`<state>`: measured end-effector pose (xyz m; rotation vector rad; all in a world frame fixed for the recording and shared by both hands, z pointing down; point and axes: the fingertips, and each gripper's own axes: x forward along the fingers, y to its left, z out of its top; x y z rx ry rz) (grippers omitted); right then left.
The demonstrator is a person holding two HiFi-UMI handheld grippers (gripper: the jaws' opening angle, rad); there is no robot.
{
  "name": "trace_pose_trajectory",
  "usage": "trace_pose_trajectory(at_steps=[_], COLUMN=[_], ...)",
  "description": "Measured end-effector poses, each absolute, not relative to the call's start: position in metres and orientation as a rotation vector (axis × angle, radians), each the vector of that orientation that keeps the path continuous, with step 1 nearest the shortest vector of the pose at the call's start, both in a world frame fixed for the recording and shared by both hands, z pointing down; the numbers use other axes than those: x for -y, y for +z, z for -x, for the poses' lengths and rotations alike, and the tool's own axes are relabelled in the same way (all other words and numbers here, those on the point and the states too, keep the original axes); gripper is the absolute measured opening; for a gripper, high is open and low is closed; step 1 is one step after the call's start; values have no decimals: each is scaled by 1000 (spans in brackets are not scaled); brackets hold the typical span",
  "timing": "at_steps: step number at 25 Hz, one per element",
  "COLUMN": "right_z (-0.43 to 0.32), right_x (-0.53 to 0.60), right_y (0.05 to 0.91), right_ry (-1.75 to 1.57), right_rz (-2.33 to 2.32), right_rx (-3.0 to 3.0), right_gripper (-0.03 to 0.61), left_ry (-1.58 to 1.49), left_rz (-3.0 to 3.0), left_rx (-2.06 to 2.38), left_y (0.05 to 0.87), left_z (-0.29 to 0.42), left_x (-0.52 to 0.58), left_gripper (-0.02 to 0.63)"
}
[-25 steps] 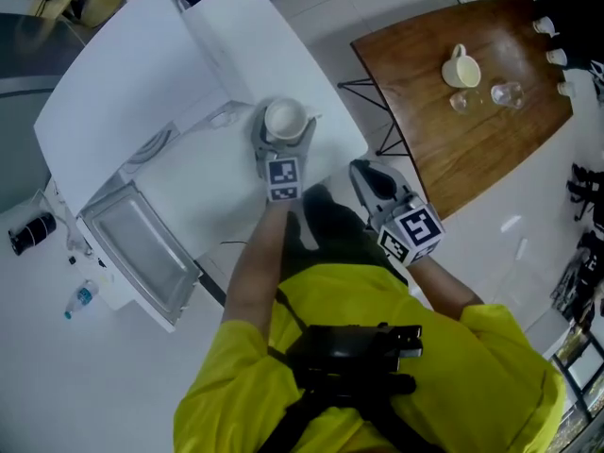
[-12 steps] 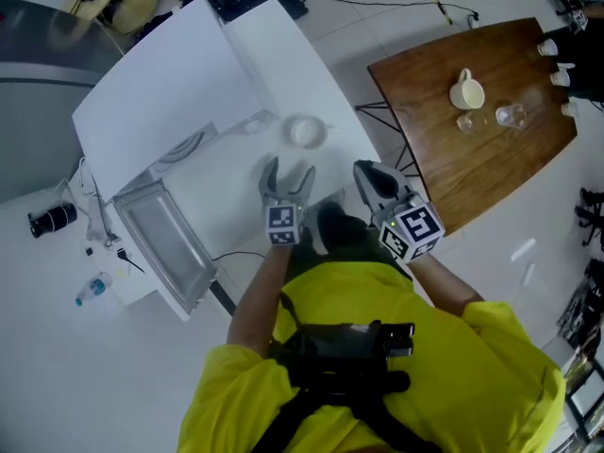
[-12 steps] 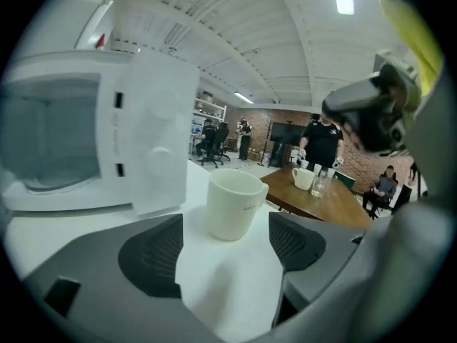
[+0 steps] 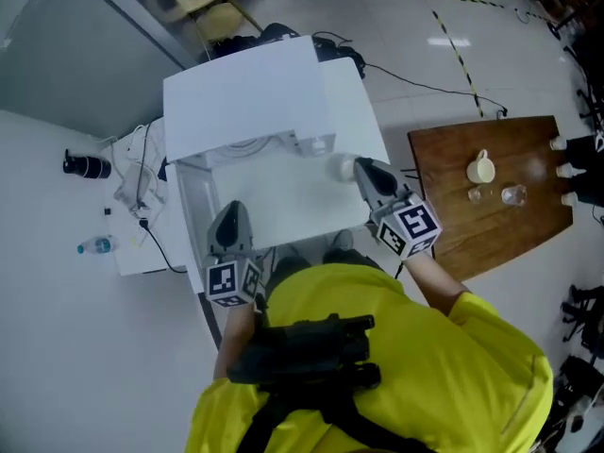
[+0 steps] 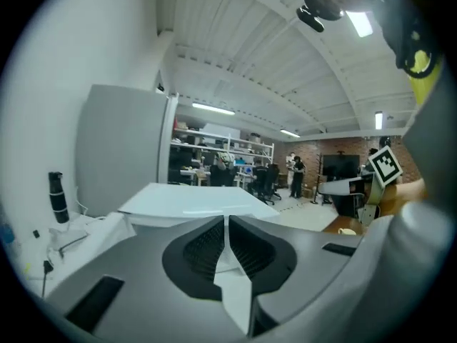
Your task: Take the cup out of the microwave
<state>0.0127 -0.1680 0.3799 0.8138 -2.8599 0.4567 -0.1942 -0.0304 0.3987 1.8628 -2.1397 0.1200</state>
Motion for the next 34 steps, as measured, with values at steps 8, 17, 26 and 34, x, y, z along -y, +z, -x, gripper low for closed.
trace_pose_trajectory(at_steps=[8, 17, 26, 34], right_z=[39, 52, 58, 63], right_x=[117, 115, 111, 95], right_y=[322, 323, 320, 320], right_ry=[392, 372, 350, 378], right_rz=[-659, -774, -848, -840], right_rx=[2965, 2922, 2901, 2888], right_gripper=[5, 5, 5, 5], left_ry=[41, 87, 102, 156], left_rz=[-1773, -1813, -1878, -1840], left_rx=[2231, 2200, 2127, 2111], left_y=[324, 333, 336, 346], left_z=[267, 284, 283, 280], left_x=[-36, -29, -12, -17], left_gripper=[20, 20, 20, 21])
